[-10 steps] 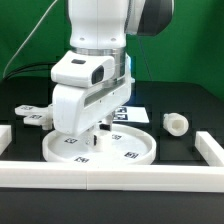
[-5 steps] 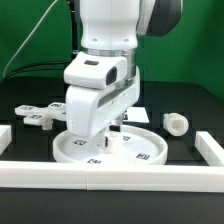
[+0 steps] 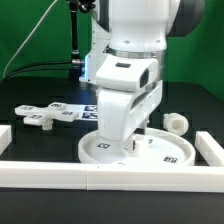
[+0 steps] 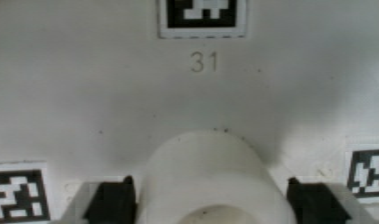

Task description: Assemble round table

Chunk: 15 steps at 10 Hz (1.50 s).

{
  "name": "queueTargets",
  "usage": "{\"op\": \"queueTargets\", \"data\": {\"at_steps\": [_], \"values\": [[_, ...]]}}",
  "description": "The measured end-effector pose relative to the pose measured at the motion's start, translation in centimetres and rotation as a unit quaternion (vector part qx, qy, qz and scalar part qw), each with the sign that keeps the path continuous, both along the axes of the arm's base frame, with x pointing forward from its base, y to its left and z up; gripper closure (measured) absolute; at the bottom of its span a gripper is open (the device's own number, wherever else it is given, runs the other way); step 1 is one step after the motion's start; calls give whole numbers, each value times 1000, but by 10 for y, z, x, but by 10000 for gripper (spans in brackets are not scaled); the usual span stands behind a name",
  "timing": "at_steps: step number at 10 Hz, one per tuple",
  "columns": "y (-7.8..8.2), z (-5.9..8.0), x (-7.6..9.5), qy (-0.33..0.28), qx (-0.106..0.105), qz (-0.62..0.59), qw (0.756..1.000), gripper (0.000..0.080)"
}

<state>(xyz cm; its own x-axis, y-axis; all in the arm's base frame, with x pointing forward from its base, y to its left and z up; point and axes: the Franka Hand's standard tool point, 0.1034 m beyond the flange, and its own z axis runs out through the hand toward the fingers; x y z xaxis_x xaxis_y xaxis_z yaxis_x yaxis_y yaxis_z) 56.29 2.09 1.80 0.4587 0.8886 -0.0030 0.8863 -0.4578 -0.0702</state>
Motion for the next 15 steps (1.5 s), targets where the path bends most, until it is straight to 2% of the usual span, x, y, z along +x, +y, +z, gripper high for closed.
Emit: {"op": "queueTargets", "data": {"at_steps": [3,5,6,7,8,10,12,14,15], "values": [[12,0,0,1,1,1,1000,392],[14,0,0,1,0,3,1000,392],[14,0,0,1,0,3,1000,287],[14,0,0,1,0,2,1000,287],[13,0,0,1,0,2,1000,176],[12,20,0,-7,-4,-13,1000,156],[19,44,-9,-13,-13,-96,995,150],[39,62,-19,-18,-21,-159,987,150],[51,66,-24,-19,-24,-191,981,150]]}}
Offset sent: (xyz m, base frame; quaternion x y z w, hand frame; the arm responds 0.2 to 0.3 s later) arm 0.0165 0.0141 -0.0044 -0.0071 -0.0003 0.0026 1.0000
